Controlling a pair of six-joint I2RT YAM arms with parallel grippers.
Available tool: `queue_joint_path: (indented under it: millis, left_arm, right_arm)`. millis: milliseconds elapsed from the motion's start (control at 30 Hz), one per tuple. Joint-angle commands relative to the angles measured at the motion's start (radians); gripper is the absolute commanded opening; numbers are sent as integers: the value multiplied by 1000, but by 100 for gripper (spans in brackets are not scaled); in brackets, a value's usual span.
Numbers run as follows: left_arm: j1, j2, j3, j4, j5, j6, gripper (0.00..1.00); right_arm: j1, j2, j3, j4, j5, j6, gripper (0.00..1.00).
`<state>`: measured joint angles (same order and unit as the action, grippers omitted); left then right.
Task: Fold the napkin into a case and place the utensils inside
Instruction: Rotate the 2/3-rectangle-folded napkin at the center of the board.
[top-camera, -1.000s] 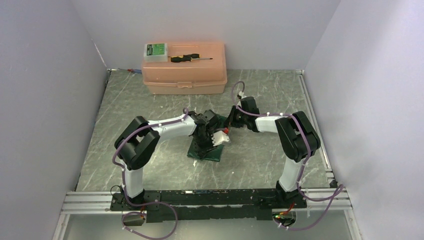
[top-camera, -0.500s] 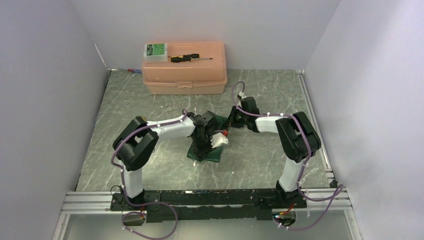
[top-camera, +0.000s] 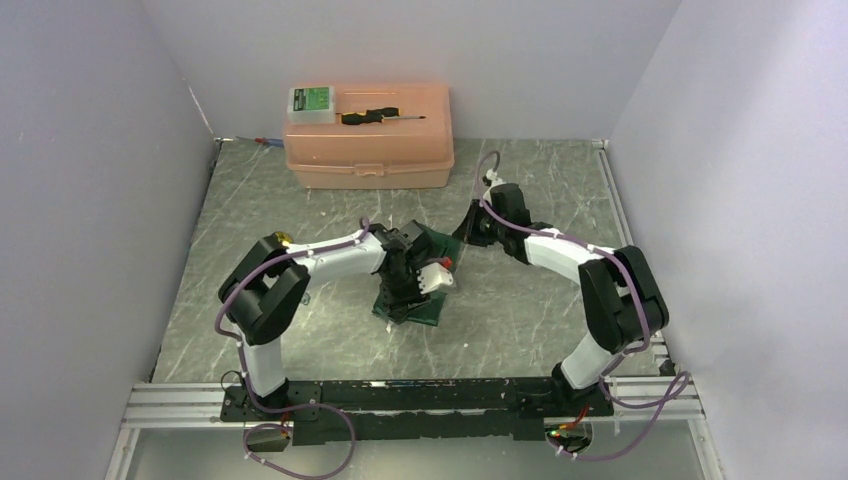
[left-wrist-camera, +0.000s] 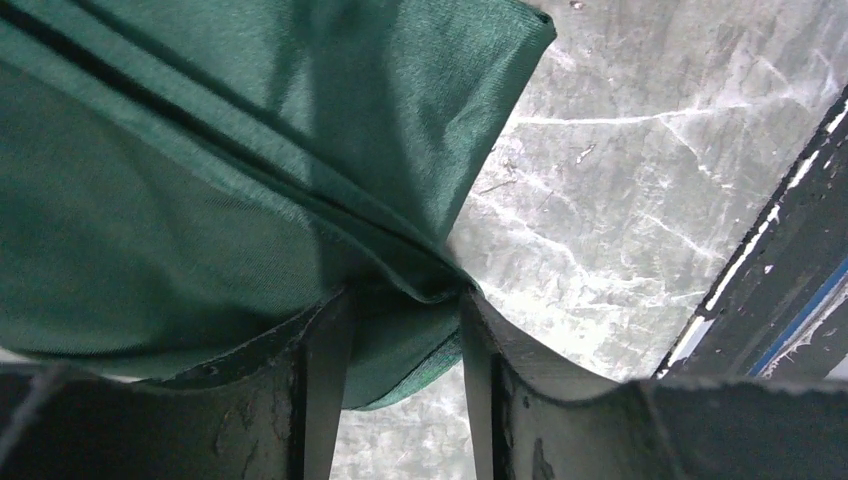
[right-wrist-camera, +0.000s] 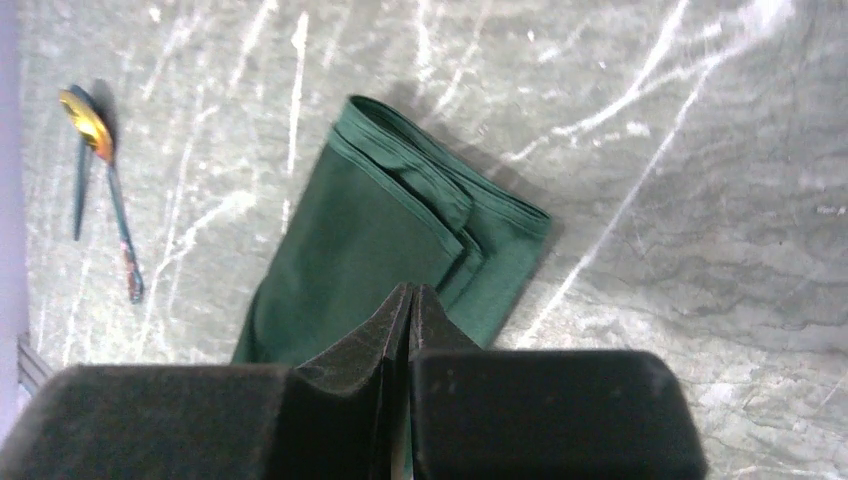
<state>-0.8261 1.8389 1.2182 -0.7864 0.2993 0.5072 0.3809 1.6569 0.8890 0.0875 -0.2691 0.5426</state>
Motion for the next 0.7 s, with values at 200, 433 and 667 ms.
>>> queue_joint_path:
  millis: [200, 433, 667]
  left_arm:
    - [36, -149, 99, -81, 144, 9, 52]
    - [33, -59, 61, -49, 187, -9, 50]
    - [38, -5, -13, 0, 23, 21, 51]
  right_arm:
    - [55, 106, 192, -21, 4, -42, 5]
    - [61, 255, 294, -41, -11, -64, 5]
    - [62, 292, 271, -34, -13, -72, 4]
